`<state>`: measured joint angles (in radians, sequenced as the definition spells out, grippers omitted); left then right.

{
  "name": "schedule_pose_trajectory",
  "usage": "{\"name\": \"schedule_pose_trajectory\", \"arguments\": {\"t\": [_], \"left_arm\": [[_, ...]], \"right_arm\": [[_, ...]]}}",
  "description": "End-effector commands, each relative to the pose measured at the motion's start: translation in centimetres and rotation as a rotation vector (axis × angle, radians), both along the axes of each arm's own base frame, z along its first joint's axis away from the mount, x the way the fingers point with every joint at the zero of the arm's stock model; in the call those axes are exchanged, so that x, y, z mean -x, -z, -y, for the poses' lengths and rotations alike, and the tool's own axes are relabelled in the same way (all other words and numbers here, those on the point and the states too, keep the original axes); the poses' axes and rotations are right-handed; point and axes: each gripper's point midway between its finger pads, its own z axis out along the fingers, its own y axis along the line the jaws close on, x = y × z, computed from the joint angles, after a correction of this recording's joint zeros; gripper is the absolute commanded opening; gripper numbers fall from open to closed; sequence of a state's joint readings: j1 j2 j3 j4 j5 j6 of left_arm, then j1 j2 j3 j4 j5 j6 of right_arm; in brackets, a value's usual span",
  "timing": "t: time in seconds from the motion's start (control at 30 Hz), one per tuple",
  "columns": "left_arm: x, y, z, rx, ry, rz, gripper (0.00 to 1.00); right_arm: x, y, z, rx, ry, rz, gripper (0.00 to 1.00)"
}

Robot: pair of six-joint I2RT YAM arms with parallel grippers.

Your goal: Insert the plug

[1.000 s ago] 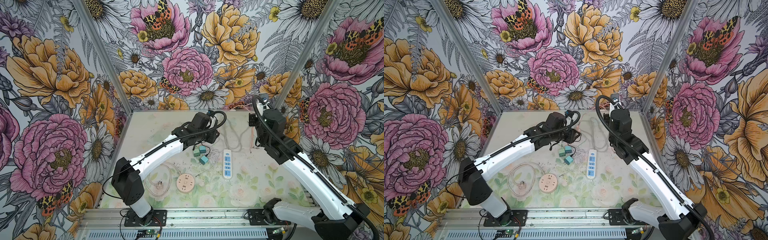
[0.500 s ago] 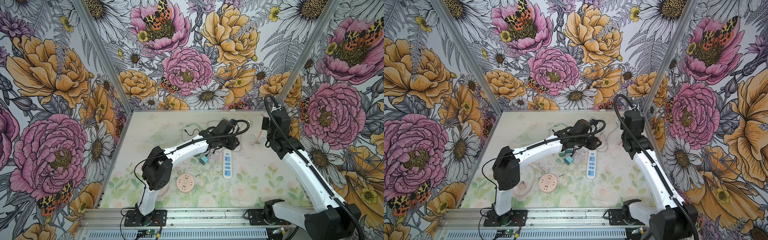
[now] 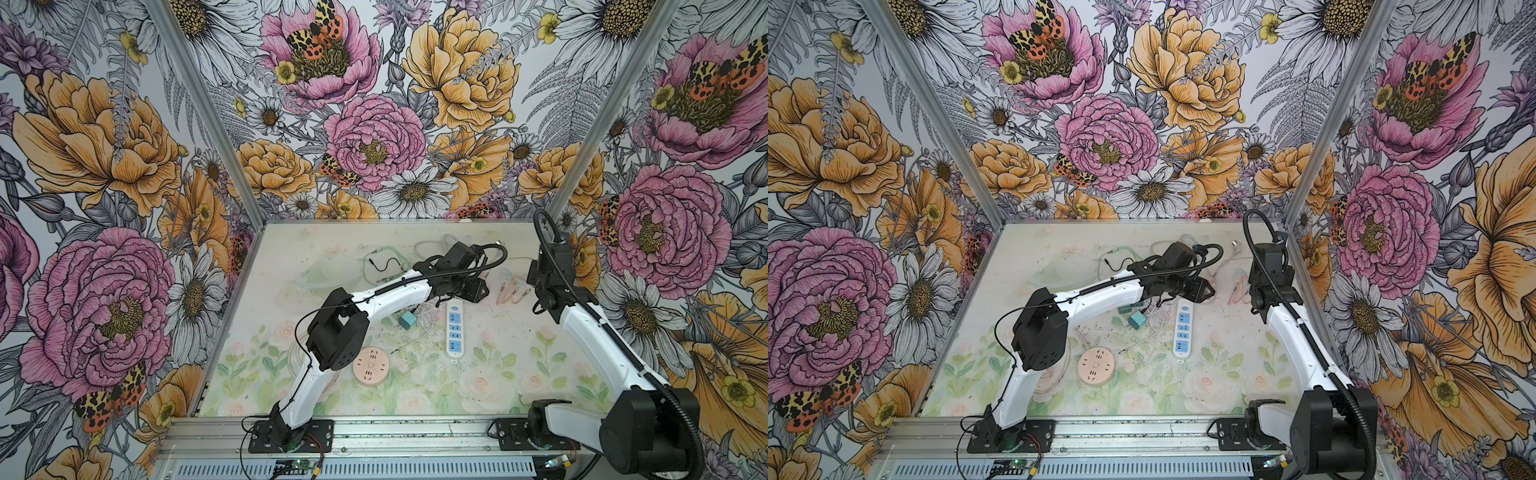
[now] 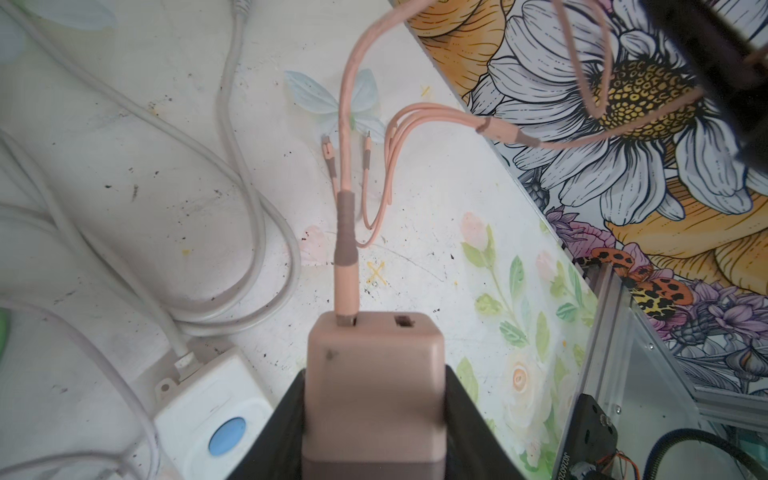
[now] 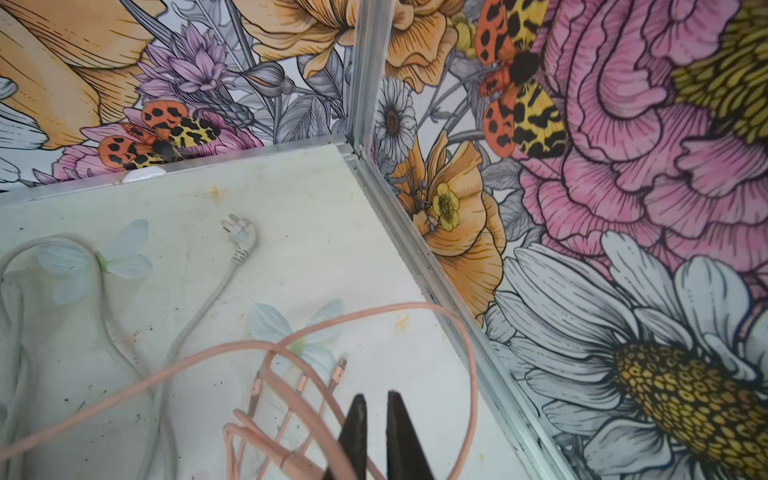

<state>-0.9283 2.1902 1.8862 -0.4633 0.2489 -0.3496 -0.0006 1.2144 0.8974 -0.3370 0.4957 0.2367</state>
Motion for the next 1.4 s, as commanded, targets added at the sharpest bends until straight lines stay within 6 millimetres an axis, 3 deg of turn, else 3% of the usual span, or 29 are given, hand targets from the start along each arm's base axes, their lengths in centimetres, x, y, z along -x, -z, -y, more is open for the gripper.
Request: {"name": "schedule_pose_trajectory", "arguments": {"t": [0.0,0.07,0.13,0.3,0.4,0.47,0.7,1.03,1.23,1.37], "left_arm": [[1.3,-0.4,2.9,0.065,0.068,0.004,0.36],[2.1,0.3,3.9,0.066,0.094,-0.003,0.36],[2.6,0.7,4.3,0.058,0.099,0.001,0.36],[2.7,1.9,4.0,0.036,0.090,-0.015,0.36],[2.7,2.2,3.8,0.029,0.099,-0.005,0.36],[2.9,1.9,4.0,0.052,0.121,0.010,0.36],[2.2,1.3,3.1,0.048,0.125,0.045,0.36],[2.2,1.7,1.2,0.003,0.159,0.105,0.36],[3.7,1.2,1.0,0.015,0.260,0.152,0.36],[4.0,1.0,0.9,0.033,0.273,0.170,0.36]], "right_arm": [[1.2,2.3,0.7,-0.056,0.077,-0.023,0.13],[1.7,3.2,0.9,-0.077,0.093,-0.037,0.17],[1.9,3.6,0.9,-0.090,0.091,-0.045,0.27],[2.2,2.7,0.6,-0.127,0.066,-0.022,0.39],[2.4,2.0,-0.3,-0.206,0.040,0.009,0.56],[2.4,2.2,-1.5,-0.284,-0.002,0.004,0.79],[3.2,4.5,-2.5,-0.367,-0.015,-0.085,0.74],[4.7,4.2,-8.9,-0.668,-0.237,-0.063,0.61],[6.8,6.1,-11.2,-0.796,-0.274,-0.120,0.59],[7.9,7.0,-11.6,-0.812,-0.272,-0.142,0.59]]}}
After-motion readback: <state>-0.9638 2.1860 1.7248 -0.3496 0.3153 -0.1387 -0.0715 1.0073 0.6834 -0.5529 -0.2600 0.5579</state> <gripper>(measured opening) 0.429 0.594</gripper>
